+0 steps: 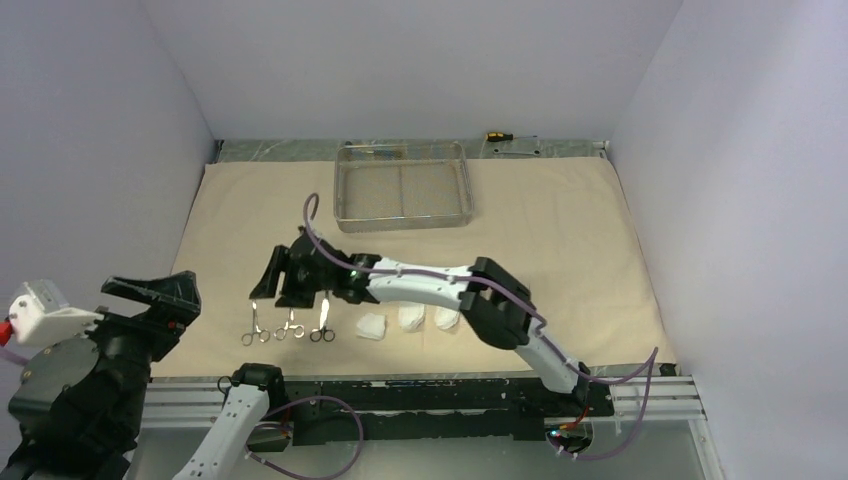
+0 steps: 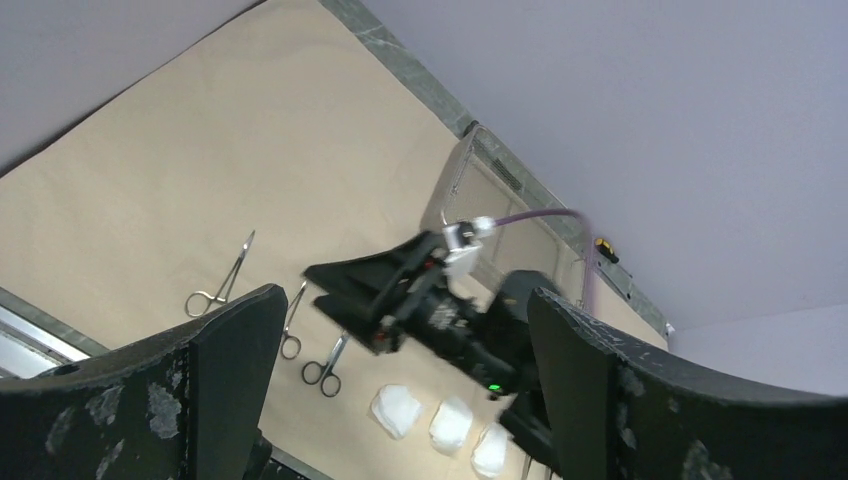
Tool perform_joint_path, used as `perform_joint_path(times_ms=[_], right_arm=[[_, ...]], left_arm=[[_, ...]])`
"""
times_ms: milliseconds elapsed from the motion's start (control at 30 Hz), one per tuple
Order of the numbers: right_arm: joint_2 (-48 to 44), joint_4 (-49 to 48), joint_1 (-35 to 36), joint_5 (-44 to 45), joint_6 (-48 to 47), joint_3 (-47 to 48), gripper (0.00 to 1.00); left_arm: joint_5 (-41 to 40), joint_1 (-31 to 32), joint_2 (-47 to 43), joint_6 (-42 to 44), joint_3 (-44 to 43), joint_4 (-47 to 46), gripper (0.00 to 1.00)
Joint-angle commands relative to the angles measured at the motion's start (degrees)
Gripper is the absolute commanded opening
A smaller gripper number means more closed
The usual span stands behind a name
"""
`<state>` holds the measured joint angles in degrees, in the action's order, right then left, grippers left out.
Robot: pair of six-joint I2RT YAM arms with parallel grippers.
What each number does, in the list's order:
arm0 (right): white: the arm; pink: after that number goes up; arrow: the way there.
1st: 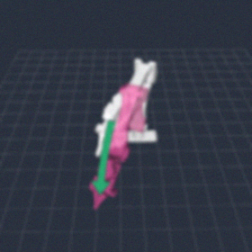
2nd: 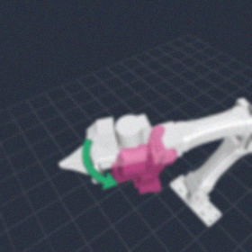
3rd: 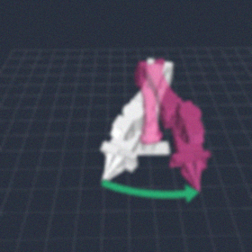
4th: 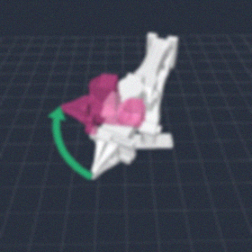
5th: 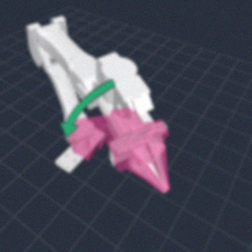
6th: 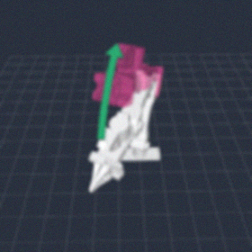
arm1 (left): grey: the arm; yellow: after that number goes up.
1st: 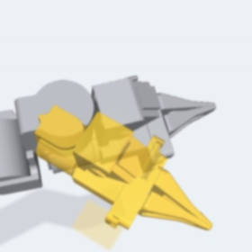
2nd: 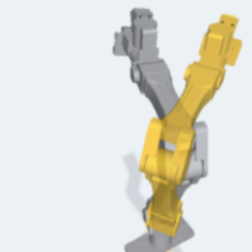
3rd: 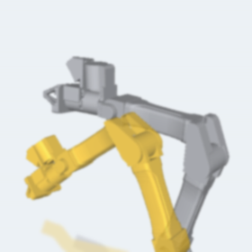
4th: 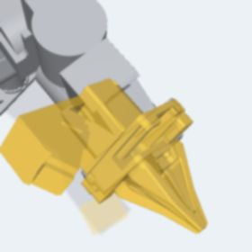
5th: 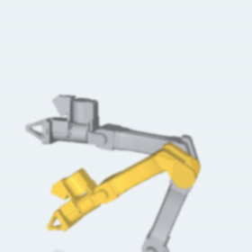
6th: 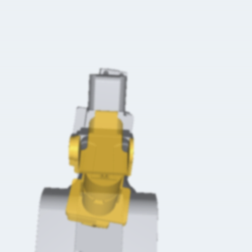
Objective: Open and lay out the surgical kit
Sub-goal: Place the medical item in the surgical kit, then adjust the medical item in the surgical kit.
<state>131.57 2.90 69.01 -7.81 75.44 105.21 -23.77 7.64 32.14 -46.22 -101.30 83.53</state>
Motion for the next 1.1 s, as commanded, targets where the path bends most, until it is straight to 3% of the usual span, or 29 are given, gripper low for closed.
perform_joint_path(times_ms=[0,233,467,567,767,1067], right_arm=[[-11.30,2.88,-3.05,5.87,-8.67,-3.35,0.68],[-26.80,3.96,-9.39,14.69,-24.25,-17.43,0.68],[-46.78,9.57,-19.19,24.01,-43.92,-33.74,0.69],[-52.20,13.34,-24.04,24.96,-47.87,-37.88,0.69],[-55.13,20.62,-32.16,26.62,-48.88,-41.74,0.68],[-50.30,22.80,-42.07,24.21,-49.83,-39.38,0.66]], left_arm=[[1.18,0.01,2.69,0.21,3.75,-6.68,0.96],[0.79,0.01,5.86,2.07,10.39,-10.89,0.97],[-3.17,0.01,6.70,5.37,19.14,-12.79,1.00],[-5.26,0.01,6.45,5.54,23.50,-15.35,0.99],[-7.85,0.01,9.83,4.13,31.14,-19.20,0.98],[-8.92,0.01,14.92,-5.28,35.16,-13.80,0.92]])
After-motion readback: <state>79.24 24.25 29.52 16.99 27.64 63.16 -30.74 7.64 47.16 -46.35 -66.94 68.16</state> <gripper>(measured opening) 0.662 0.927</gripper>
